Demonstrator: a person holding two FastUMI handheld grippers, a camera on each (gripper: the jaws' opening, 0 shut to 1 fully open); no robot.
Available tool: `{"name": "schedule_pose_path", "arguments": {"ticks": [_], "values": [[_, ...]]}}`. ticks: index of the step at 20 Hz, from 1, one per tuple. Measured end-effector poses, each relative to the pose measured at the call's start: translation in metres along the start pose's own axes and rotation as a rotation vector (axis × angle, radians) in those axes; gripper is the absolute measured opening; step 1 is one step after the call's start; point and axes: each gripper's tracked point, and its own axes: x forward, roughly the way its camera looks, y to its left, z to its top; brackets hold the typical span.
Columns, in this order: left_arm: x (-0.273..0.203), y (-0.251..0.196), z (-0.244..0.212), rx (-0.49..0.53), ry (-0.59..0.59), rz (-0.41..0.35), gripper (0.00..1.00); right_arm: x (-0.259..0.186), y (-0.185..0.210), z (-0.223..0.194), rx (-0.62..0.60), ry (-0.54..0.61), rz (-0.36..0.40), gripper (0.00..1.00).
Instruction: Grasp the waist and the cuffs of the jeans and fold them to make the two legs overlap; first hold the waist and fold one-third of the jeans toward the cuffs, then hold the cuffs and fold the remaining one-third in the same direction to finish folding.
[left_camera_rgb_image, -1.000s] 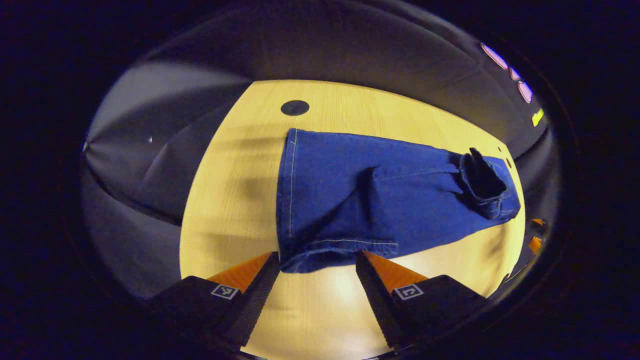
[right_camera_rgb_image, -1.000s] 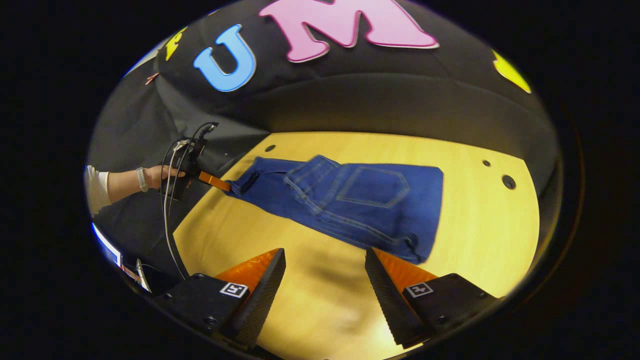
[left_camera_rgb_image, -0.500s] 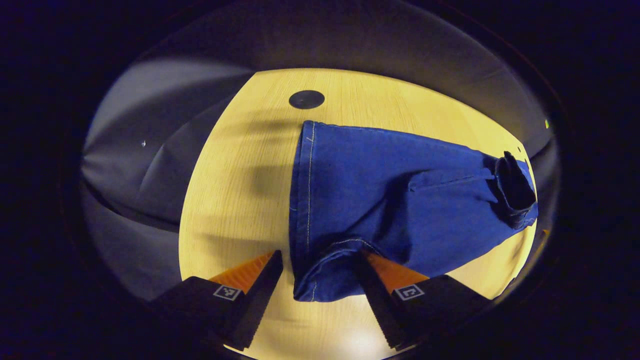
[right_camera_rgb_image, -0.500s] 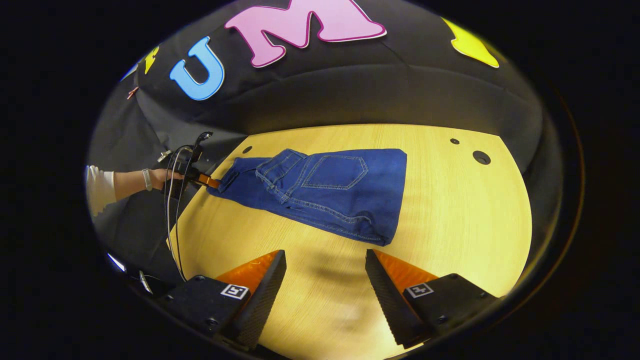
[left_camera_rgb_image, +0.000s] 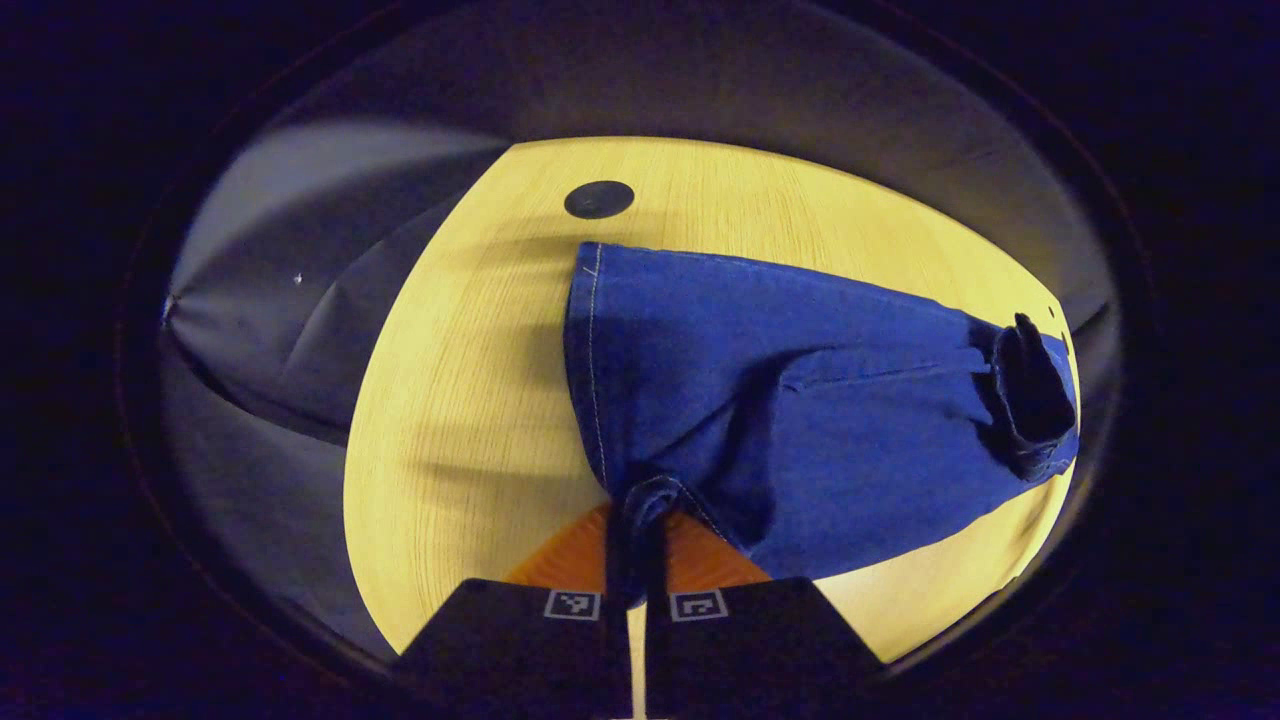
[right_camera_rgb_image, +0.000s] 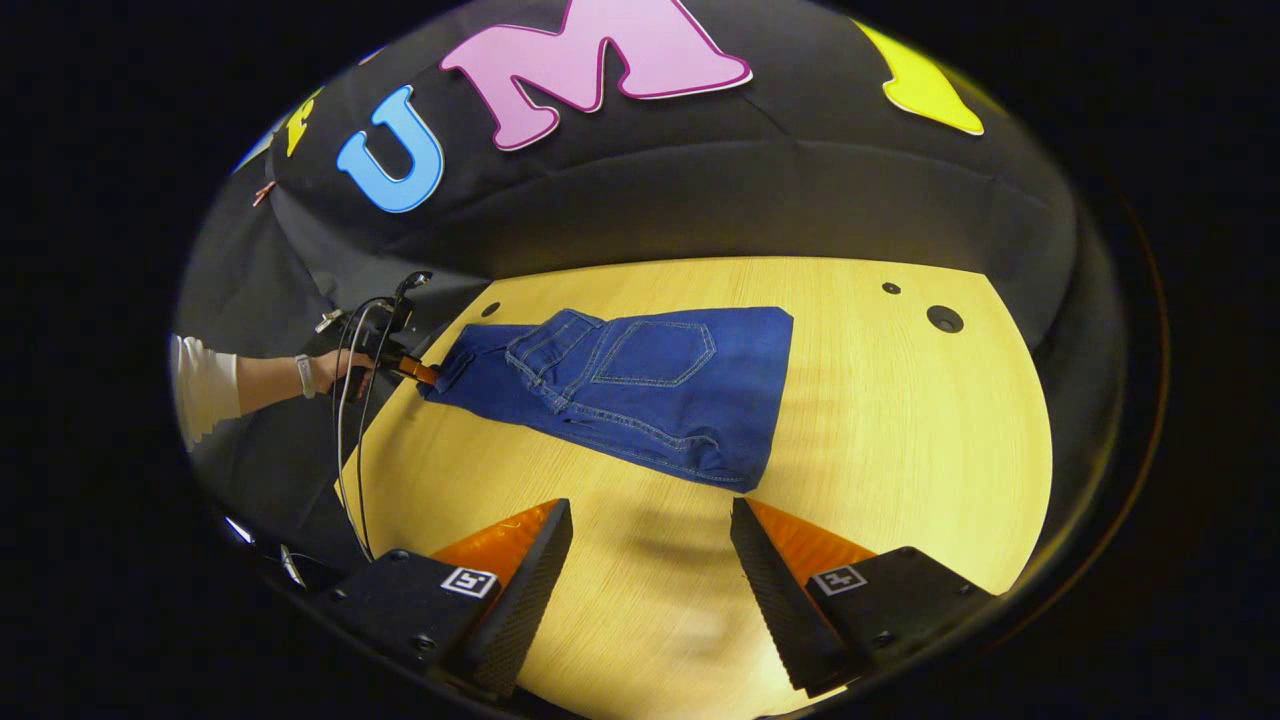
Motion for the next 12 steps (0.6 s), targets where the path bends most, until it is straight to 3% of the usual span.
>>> {"name": "schedule_pose_path", "arguments": {"ticks": [1,4,7,10,12], "values": [[-0.002,-0.001,0.000,-0.012,-0.003,0.002,0.02,-0.002,0.000,0.002,-0.003,-0.007,0.002,0.98],[-0.023,-0.016,0.012,-0.060,-0.071,-0.070,0.06,-0.006,-0.002,0.002,-0.007,-0.014,0.001,0.97],[-0.085,-0.066,0.036,-0.093,-0.137,-0.236,0.06,-0.011,-0.004,0.009,0.012,-0.035,0.006,0.98],[-0.148,-0.111,0.069,-0.056,-0.238,-0.341,0.02,-0.019,-0.001,0.021,0.044,-0.078,0.022,0.98],[-0.192,-0.156,0.087,-0.051,-0.294,-0.454,0.06,-0.024,-0.002,0.026,0.048,-0.102,0.024,0.97]]}}
